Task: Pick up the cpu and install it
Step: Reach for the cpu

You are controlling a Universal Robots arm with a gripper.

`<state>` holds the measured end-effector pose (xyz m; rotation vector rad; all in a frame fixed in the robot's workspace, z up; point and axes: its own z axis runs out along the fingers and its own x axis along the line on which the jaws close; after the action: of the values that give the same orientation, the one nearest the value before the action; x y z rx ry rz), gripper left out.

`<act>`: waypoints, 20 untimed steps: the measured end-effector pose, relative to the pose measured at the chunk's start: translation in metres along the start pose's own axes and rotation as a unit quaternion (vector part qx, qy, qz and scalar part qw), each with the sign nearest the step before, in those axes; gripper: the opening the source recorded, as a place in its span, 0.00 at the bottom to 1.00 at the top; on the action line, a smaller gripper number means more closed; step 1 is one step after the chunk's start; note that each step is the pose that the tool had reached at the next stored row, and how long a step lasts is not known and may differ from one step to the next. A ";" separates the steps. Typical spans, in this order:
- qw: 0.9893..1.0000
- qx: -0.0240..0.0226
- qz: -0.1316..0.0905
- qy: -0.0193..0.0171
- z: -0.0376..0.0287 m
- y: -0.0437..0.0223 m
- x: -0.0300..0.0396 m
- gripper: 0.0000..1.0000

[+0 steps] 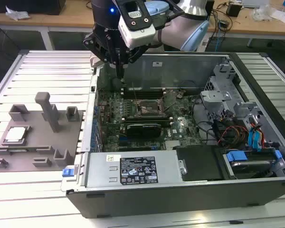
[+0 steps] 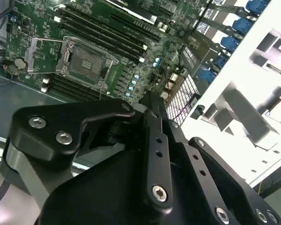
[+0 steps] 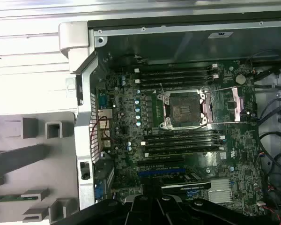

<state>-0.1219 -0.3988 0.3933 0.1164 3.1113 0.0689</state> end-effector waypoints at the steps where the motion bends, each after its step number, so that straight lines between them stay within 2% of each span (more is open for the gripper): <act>1: 1.000 0.000 0.000 0.000 0.0000 0.0000 0.0000 0.11; 14: 1.000 0.000 0.000 -0.001 0.0001 0.0025 0.0006 0.11; 20: 1.000 0.000 0.000 -0.001 -0.0001 0.0021 0.0085 0.11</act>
<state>-0.1302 -0.3961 0.3932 0.1166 3.1101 0.0691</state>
